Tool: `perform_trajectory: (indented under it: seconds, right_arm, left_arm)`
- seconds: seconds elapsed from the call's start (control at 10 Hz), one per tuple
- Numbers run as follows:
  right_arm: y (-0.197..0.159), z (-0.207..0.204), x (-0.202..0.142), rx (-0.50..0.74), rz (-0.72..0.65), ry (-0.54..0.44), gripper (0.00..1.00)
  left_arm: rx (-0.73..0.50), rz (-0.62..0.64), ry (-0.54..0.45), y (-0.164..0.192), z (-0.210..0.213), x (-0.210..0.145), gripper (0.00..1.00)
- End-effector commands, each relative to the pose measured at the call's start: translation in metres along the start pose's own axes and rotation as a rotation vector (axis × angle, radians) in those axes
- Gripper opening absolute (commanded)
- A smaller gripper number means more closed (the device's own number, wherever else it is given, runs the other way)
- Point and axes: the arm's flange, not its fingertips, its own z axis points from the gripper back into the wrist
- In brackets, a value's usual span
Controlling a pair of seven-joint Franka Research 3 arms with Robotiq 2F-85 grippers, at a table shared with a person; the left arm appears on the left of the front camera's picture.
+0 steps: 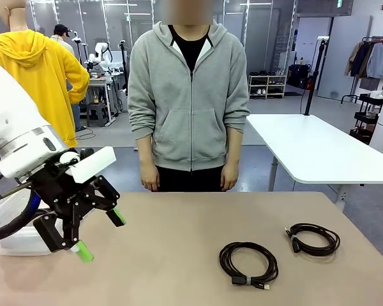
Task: Organize and store the cables.
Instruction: Place the USB Extension Cable into the Organizing box.
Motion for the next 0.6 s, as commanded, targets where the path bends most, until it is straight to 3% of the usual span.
perform_trajectory:
  seconds: [0.0,0.2,0.5]
  right_arm:
    - [0.0,0.001,0.0,-0.005,0.0,-0.003,1.0]
    - [0.0,0.001,0.0,-0.005,0.0,-0.003,1.0]
    - [0.0,0.001,0.0,-0.005,0.0,-0.003,1.0]
  left_arm:
    - [0.011,0.008,-0.005,-0.001,-0.003,0.004,1.0]
    - [0.08,0.051,0.084,0.027,-0.031,0.027,1.0]
    - [0.037,0.074,0.239,0.086,-0.097,0.09,1.0]
